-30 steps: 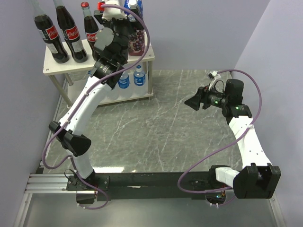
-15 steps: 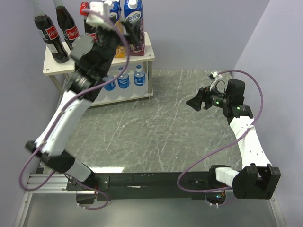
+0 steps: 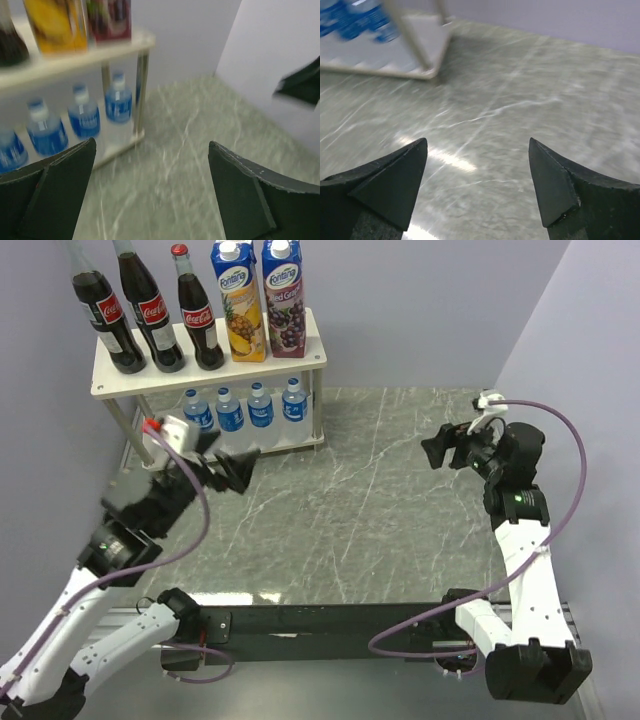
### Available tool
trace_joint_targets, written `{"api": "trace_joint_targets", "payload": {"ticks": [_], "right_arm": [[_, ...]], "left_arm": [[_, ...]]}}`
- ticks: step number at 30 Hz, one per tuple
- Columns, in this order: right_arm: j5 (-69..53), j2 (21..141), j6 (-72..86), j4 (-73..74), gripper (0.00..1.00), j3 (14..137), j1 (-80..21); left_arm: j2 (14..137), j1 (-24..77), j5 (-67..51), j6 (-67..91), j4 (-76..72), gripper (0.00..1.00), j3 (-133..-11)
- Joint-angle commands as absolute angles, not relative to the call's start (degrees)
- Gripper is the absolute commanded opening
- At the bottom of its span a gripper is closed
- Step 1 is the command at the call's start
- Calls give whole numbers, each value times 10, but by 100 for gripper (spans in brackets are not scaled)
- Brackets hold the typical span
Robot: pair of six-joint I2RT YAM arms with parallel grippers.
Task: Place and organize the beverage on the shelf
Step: Place the drink on the shelf, then reset both arms
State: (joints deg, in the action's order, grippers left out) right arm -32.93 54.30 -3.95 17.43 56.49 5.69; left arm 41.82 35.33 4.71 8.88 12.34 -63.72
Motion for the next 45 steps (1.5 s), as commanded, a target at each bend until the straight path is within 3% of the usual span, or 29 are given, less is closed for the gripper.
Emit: {"api": "trace_joint_targets", "payload": {"ticks": [1,5,12,16,45], "right_arm": [[-149,509,-1,128,88,561,62],[-31,483,15,148,98,559,62],[33,398,49,127,99,464,62],[74,357,64,103,99,429,62],[97,345,46,93,99,398,68]], "left_arm": [[375,351,61,109,148,100,-530],[289,349,106,116,150,99,-450],[222,349,143,114,158,99,-344],[200,349,153,107,163,100,-341],[141,348,147,113,170,99,-327]]}}
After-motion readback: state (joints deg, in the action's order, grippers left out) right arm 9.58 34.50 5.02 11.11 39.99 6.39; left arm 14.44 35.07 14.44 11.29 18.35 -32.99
